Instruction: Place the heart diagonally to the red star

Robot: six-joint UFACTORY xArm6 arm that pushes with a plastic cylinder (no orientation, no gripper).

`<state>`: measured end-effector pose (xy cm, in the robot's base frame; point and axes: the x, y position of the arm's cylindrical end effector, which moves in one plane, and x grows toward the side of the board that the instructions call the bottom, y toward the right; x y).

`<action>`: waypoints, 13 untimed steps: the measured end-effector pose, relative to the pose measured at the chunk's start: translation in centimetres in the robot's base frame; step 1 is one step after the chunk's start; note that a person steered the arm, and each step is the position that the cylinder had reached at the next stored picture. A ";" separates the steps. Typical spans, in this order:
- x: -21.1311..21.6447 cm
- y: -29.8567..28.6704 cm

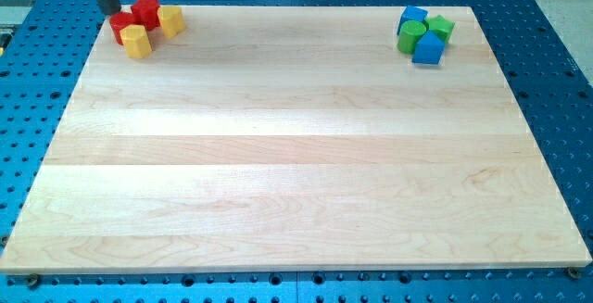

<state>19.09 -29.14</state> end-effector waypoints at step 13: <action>23.1 14.3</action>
<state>42.17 -14.82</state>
